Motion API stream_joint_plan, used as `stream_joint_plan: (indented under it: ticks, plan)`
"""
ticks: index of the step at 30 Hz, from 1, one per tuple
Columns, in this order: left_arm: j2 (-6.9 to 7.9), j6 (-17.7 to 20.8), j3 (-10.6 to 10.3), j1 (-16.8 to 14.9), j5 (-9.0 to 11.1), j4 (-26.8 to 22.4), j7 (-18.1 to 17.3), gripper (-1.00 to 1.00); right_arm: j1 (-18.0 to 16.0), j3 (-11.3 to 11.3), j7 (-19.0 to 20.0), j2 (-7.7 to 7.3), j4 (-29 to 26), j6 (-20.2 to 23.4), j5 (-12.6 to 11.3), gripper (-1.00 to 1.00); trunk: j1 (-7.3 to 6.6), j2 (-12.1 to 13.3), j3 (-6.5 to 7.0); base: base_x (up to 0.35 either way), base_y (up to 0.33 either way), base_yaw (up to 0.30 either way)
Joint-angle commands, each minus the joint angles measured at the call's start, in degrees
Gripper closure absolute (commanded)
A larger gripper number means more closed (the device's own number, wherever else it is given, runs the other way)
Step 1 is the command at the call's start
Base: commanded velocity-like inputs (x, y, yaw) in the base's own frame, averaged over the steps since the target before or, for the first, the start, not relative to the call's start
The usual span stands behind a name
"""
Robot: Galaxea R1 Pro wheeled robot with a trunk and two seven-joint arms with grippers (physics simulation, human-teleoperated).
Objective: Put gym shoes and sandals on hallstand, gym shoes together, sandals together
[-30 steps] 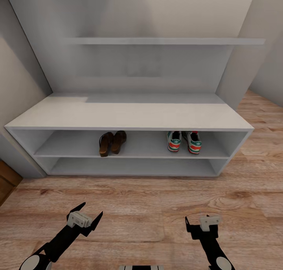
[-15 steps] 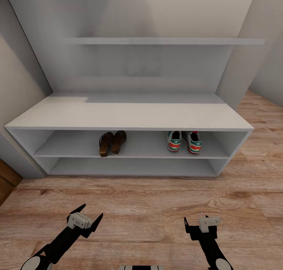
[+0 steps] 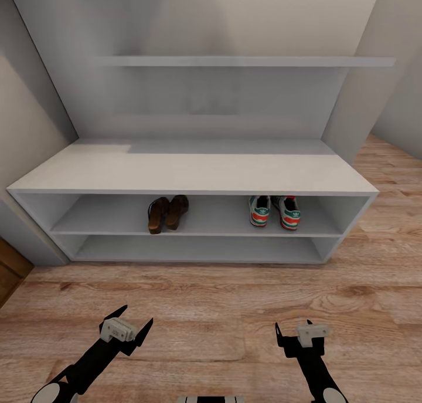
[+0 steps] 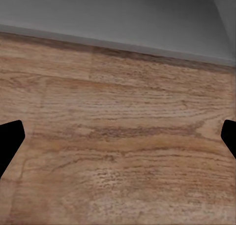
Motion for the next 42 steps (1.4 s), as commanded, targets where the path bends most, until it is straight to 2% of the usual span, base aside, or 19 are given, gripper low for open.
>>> stream_joint_plan:
  ticks: [1, 5, 8, 13, 18, 19, 21, 23, 24, 27, 31, 34, 37, 38, 41, 42]
  plan:
    - [-0.01, 0.00, 0.00, 0.00, 0.02, 0.00, 0.00, -1.00, 0.00, 0.00, -0.03, 0.02, 0.02, -0.07, -0.01, -1.00, 0.00, 0.00, 0.00, 0.000, 0.000, 0.000]
    - [-0.05, 0.00, 0.01, 0.00, -0.01, 0.01, 0.04, -1.00, -0.02, -0.10, -0.13, -0.09, 0.65, -0.29, -0.04, -1.00, 0.00, 0.00, 0.00, 0.000, 0.000, 0.000]
    - [-0.08, -0.02, 0.09, -0.05, 0.13, 0.45, 0.37, -1.00, -0.06, -0.29, -0.26, -0.23, 3.48, -2.37, -0.16, -1.00, 0.00, 0.00, 0.00, 0.000, 0.000, 0.000]
    - [-0.10, -0.05, 0.12, -0.11, 0.24, 0.76, 1.27, -1.00, -0.07, -0.32, -0.42, -0.22, 4.35, -3.56, -0.14, -1.00, 0.00, 0.00, 0.00, 0.000, 0.000, 0.000]
    - [-0.16, -0.08, -0.06, -0.38, 0.14, 1.72, 6.46, -1.00, -0.08, -0.60, -0.54, -0.39, 5.14, -4.36, -0.15, -1.00, 0.00, 0.00, 0.00, 0.000, 0.000, 0.000]
    - [-0.16, -0.08, -0.06, -0.38, 0.14, 1.72, 6.46, -1.00, -0.08, -0.60, -0.54, -0.39, 5.14, -4.36, -0.15, -1.00, 0.00, 0.00, 0.00, 0.000, 0.000, 0.000]
    - [-0.25, -0.12, -0.18, -0.68, 0.12, 2.77, 9.50, -1.00, -0.08, -0.95, -0.54, -0.47, 5.57, -4.50, -0.11, -1.00, 0.00, 0.00, 0.00, 0.000, 0.000, 0.000]
    - [-0.78, -0.25, -0.39, -3.00, 0.24, 6.93, 12.97, -1.00, -0.37, -1.84, -0.53, -0.55, 7.17, -4.69, 0.01, -1.00, 0.00, 0.00, 0.00, 0.000, 0.000, 0.000]
    - [-0.78, -0.25, -0.39, -3.00, 0.24, 6.93, 12.97, -1.00, -0.37, -1.84, -0.53, -0.55, 7.17, -4.69, 0.01, -1.00, 0.00, 0.00, 0.00, 0.000, 0.000, 0.000]
    - [-2.05, -1.02, -0.58, -6.60, 0.22, 13.20, 16.65, -1.00, -0.67, -2.78, -0.52, -0.62, 8.86, -4.88, 0.14, -1.00, 0.00, 0.00, 0.00, 0.000, 0.000, 0.000]
    - [-2.33, -1.38, -0.40, -9.14, 0.12, 16.39, 17.92, -1.00, -0.77, -3.10, -0.51, -0.62, 9.46, -4.95, 0.21, -1.00, 0.00, 0.00, 0.00, 0.000, 0.000, 0.000]
    - [-2.18, -1.52, -0.18, -11.08, 0.10, 18.51, 18.42, -1.00, -0.81, -3.22, -0.51, -0.65, 9.68, -4.97, 0.25, -1.00, 0.00, 0.00, 0.00, 0.000, 0.000, 0.000]
    - [-1.11, -1.64, 0.08, -14.12, 0.21, 22.83, 18.84, -1.00, -0.84, -3.33, -0.51, -0.68, 9.90, -4.99, 0.28, -1.00, 0.00, 0.00, 0.00, 0.000, 0.000, 0.000]
    - [-1.11, -1.64, 0.08, -14.12, 0.21, 22.83, 18.84, -1.00, -0.84, -3.33, -0.51, -0.68, 9.90, -4.99, 0.28, -1.00, 0.00, 0.00, 0.00, 0.000, 0.000, 0.000]
    - [-0.01, -1.73, 0.94, -17.04, 0.78, 27.86, 19.09, -1.00, -0.86, -3.38, -0.51, -0.67, 10.00, -5.00, 0.33, -1.00, 0.00, 0.00, 0.00, 0.000, 0.000, 0.000]
    - [-0.01, -1.73, 0.94, -17.04, 0.78, 27.86, 19.09, -1.00, -0.86, -3.38, -0.51, -0.67, 10.00, -5.00, 0.33, -1.00, 0.00, 0.00, 0.00, 0.000, 0.000, 0.000]
